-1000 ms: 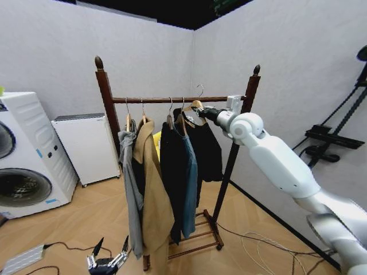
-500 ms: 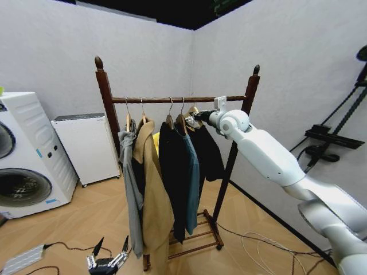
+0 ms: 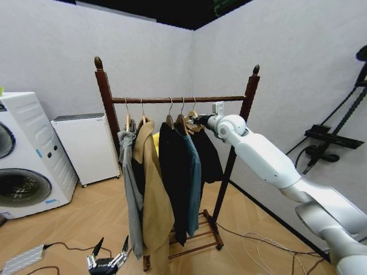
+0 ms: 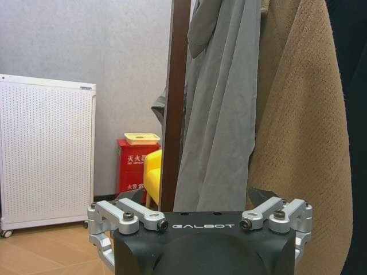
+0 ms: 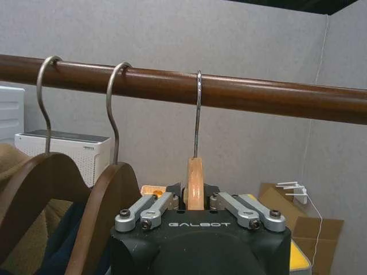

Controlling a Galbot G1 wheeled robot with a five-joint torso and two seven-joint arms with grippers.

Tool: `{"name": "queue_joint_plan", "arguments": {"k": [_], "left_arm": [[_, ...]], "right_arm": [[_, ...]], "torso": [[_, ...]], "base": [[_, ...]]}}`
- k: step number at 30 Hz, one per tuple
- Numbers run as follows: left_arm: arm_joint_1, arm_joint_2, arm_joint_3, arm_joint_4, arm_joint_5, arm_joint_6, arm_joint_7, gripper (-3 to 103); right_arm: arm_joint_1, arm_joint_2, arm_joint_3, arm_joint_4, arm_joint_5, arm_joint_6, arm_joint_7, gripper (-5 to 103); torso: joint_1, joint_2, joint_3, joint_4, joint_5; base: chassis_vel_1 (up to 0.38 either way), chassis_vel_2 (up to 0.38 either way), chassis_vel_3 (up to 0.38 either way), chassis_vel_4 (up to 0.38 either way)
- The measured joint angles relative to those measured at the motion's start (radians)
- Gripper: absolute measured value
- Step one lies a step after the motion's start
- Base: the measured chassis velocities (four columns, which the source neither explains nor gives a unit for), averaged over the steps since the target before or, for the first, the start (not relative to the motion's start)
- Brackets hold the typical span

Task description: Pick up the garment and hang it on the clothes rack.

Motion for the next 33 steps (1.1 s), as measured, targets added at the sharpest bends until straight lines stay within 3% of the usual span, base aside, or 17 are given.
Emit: {"name": "queue_joint_plan", "arguments": {"k": [1, 8, 11, 13, 14, 17, 21, 23, 24, 25, 27, 28, 29, 30, 32, 33], "left_arm": [[0.0, 0.0, 0.0, 0.0, 0.0, 0.0, 0.0, 100], [0.0, 0.0, 0.0, 0.0, 0.0, 0.0, 0.0, 100], [0.0, 0.0, 0.0, 0.0, 0.0, 0.0, 0.0, 100], [0.0, 0.0, 0.0, 0.0, 0.0, 0.0, 0.0, 100], [0.0, 0.0, 0.0, 0.0, 0.0, 0.0, 0.0, 100], [0.0, 0.0, 0.0, 0.0, 0.0, 0.0, 0.0, 100], [0.0, 0.0, 0.0, 0.0, 0.0, 0.0, 0.0, 100], [0.0, 0.0, 0.0, 0.0, 0.0, 0.0, 0.0, 100], [0.0, 0.0, 0.0, 0.0, 0.0, 0.0, 0.0, 100], [0.0, 0.0, 0.0, 0.0, 0.0, 0.0, 0.0, 100], [0.0, 0.0, 0.0, 0.0, 0.0, 0.0, 0.0, 100], [0.0, 0.0, 0.0, 0.0, 0.0, 0.0, 0.0, 100], [0.0, 0.0, 0.0, 0.0, 0.0, 0.0, 0.0, 100], [0.0, 0.0, 0.0, 0.0, 0.0, 0.0, 0.0, 100], [0.0, 0.0, 0.0, 0.0, 0.0, 0.0, 0.0, 100], [0.0, 0.0, 0.0, 0.0, 0.0, 0.0, 0.0, 100]], "right_arm": [[0.0, 0.0, 0.0, 0.0, 0.0, 0.0, 0.0, 20], [-0.156, -0.068, 0.121, 0.179, 0.007, 0.013, 0.015, 53], [-0.217, -0.097, 0.166, 0.252, 0.008, 0.013, 0.018, 58], [-0.347, -0.171, 0.256, 0.405, 0.009, 0.024, 0.042, 70], [-0.347, -0.171, 0.256, 0.405, 0.009, 0.024, 0.042, 70], [-0.537, -0.242, 0.363, 0.577, 0.005, 0.078, 0.121, 85], [-0.706, -0.252, 0.466, 0.682, 0.001, 0.077, 0.165, 96], [-0.9, -0.225, 0.604, 0.766, -0.044, 0.087, 0.177, 99], [-1.014, -0.191, 0.688, 0.796, -0.09, 0.093, 0.146, 100], [-1.014, -0.191, 0.688, 0.796, -0.09, 0.093, 0.146, 100], [-1.261, -0.098, 0.822, 0.829, -0.231, 0.127, 0.074, 100], [-1.261, -0.098, 0.822, 0.829, -0.231, 0.127, 0.074, 100], [-1.364, -0.05, 0.877, 0.831, -0.329, 0.162, 0.029, 100], [-1.364, -0.05, 0.877, 0.831, -0.329, 0.162, 0.029, 100], [-1.517, 0.041, 0.945, 0.819, -0.481, 0.223, -0.048, 100], [-1.517, 0.041, 0.945, 0.819, -0.481, 0.223, -0.048, 100]], "torso": [[0.0, 0.0, 0.0, 0.0, 0.0], [0.0, 0.0, 0.0, 0.0, -0.0002], [0.0, 0.0, 0.0, -0.0001, 0.0003], [0.0, 0.0, 0.0, -0.0006, 0.0003], [0.0, 0.0, 0.0, -0.0006, 0.0003], [0.0, 0.0, 0.0, -0.0004, 0.0001], [0.0, 0.0, 0.0, -0.0004, 0.0005], [0.0, 0.0, 0.0, -0.0001, -0.0002], [0.0, 0.0, 0.0, 0.0002, -0.0004], [0.0, 0.0, 0.0, 0.0002, -0.0004], [0.0, 0.0, 0.0, -0.0005, 0.0005], [0.0, 0.0, 0.0, -0.0005, 0.0005], [0.0, 0.0, 0.0, -0.0005, 0.0002], [0.0, 0.0, 0.0, -0.0005, 0.0002], [0.0, 0.0, 0.0, -0.0005, 0.0], [0.0, 0.0, 0.0, -0.0005, 0.0]], "base": [[0.0, 0.0, 0.0, 0.0], [0.0, 0.0, 0.0, 0.0], [0.0, 0.0, 0.0, 0.0], [0.0, 0.0, 0.0, 0.0], [0.0, 0.0, 0.0, 0.0], [0.0, 0.0, 0.0, 0.0], [0.0, 0.0, 0.0, 0.0], [0.0, 0.0, 0.0, 0.0], [0.0, 0.0, 0.0, 0.0], [0.0, 0.0, 0.0, 0.0], [0.0, 0.0, 0.0, 0.0], [0.0, 0.0, 0.0, 0.0], [0.0, 0.0, 0.0, 0.0], [0.0, 0.0, 0.0, 0.0], [0.0, 0.0, 0.0, 0.0], [0.0, 0.0, 0.0, 0.0]]}}
